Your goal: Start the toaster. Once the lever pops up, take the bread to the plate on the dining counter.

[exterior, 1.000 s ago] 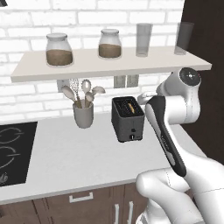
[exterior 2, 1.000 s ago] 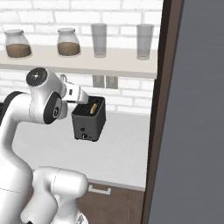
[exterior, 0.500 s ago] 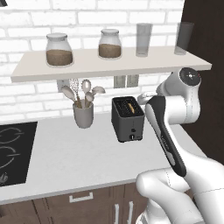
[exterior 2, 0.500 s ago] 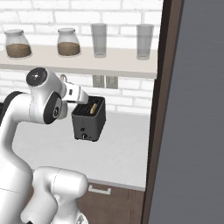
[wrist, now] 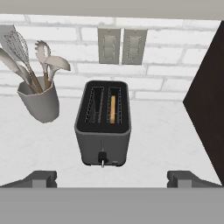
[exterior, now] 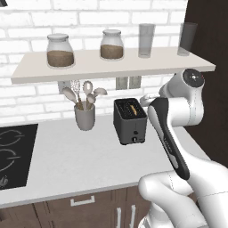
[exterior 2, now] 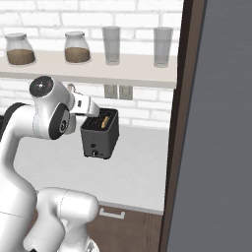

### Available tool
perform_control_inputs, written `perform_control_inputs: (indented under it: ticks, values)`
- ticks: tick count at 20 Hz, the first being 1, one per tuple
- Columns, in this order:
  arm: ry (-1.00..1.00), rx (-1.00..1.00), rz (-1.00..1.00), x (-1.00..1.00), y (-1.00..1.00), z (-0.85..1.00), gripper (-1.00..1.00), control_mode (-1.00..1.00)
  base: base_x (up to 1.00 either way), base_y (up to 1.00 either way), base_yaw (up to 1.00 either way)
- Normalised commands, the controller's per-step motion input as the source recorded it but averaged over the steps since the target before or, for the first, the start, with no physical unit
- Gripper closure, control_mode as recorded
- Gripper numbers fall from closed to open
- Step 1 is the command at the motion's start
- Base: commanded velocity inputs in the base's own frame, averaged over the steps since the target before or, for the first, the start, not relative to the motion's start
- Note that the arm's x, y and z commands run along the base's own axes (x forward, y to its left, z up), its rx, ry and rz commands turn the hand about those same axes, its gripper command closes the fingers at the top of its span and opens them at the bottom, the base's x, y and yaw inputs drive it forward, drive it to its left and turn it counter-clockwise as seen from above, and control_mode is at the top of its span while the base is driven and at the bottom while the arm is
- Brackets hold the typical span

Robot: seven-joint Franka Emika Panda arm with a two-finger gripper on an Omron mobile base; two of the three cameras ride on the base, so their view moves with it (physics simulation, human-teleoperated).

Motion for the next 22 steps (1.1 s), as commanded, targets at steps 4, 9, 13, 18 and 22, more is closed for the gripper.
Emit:
perform_control_inputs:
  ticks: [4, 9, 13, 18, 22]
  values:
    - [0.00, 0.00, 0.00, 0.00, 0.00, 0.00, -1.00, -1.00, 0.00, 0.00, 0.00]
    - [0.00, 0.00, 0.00, 0.00, 0.00, 0.00, -1.00, -1.00, 0.00, 0.00, 0.00]
    - [0.00, 0.00, 0.00, 0.00, 0.00, 0.00, -1.00, -1.00, 0.00, 0.00, 0.00]
    - [0.00, 0.00, 0.00, 0.00, 0.00, 0.00, -1.00, -1.00, 0.00, 0.00, 0.00]
    - [0.00, 0.00, 0.00, 0.00, 0.00, 0.00, -1.00, -1.00, 0.00, 0.00, 0.00]
